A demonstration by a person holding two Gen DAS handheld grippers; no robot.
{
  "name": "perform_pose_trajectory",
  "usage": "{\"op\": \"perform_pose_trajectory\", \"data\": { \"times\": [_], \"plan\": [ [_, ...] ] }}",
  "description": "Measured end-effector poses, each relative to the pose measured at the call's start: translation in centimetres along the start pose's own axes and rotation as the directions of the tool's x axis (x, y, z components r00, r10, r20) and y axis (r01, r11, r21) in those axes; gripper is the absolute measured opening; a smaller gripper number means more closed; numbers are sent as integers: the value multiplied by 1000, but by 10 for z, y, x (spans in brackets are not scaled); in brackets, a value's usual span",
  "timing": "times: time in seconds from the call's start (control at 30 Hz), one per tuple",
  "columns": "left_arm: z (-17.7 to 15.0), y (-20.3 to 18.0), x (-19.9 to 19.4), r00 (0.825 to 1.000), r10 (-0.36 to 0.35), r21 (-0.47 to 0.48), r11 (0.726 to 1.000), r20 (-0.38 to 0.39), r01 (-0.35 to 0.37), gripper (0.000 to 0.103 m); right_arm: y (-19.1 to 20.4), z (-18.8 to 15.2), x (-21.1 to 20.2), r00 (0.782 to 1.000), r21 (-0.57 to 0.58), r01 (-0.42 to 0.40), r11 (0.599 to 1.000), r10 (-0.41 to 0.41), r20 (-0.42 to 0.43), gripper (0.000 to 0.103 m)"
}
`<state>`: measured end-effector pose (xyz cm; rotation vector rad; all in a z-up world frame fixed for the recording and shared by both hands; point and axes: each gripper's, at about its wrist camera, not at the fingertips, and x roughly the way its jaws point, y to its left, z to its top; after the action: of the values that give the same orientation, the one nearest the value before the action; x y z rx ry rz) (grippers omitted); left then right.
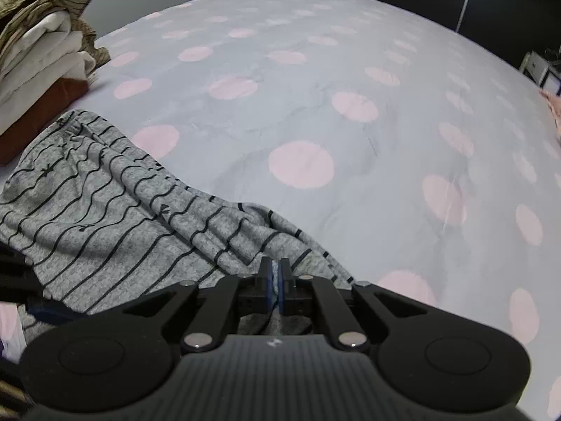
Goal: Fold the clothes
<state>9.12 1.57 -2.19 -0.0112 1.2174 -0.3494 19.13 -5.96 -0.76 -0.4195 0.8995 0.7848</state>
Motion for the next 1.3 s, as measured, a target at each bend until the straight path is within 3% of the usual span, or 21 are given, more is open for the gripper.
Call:
{"op": "perform_pose_trajectory", "data": {
  "times": [0.17, 0.33, 0.57, 0.63, 0.67, 0.8, 0.97, 1.03, 1.1, 1.23, 1.3],
  "plan": [
    [-13, -10, 2, 999, -32, 39, 999, -40, 33, 47, 3, -6, -24, 1000, -12, 6, 1000, -6, 21, 26],
    [-34, -16, 9, 993, -69, 35, 997, -94, 73, 47, 1, -25, -54, 999, -20, 36, 999, -36, 15, 32],
    [-51, -14, 15, 993, -104, -60, 993, -52, 101, 46, 1, -73, -90, 998, -37, 65, 997, -65, -23, 33],
    [-52, -17, 14, 992, -111, -60, 992, -52, 108, 33, 6, -91, -100, 998, -44, 51, 998, -53, -29, 34],
    [-52, -19, 14, 992, -114, -51, 992, -54, 112, 22, 9, -100, -105, 998, -48, 44, 998, -45, -32, 35],
    [-49, -20, 9, 990, -129, -65, 990, -63, 125, 10, 27, -136, -124, 999, -79, -5, 997, 1, -40, 38],
    [-50, -23, -3, 991, -109, -58, 993, -72, 105, 11, 69, -167, -133, 997, -136, -71, 988, 67, -38, 45],
    [-54, -19, -4, 990, -111, -78, 992, -90, 104, 22, 84, -175, -129, 996, -135, -83, 987, 76, -52, 46],
    [-59, -14, -5, 986, -132, -113, 986, -101, 121, 45, 95, -180, -124, 995, -126, -85, 988, 77, -67, 46],
    [-66, -13, -4, 984, -136, -106, 987, -118, 123, 42, 121, -184, -119, 996, -176, -84, 981, 75, -57, 48],
    [-67, -13, -1, 980, -152, -112, 984, -125, 138, 28, 134, -183, -116, 995, -217, -93, 972, 86, -43, 50]
  ]
}}
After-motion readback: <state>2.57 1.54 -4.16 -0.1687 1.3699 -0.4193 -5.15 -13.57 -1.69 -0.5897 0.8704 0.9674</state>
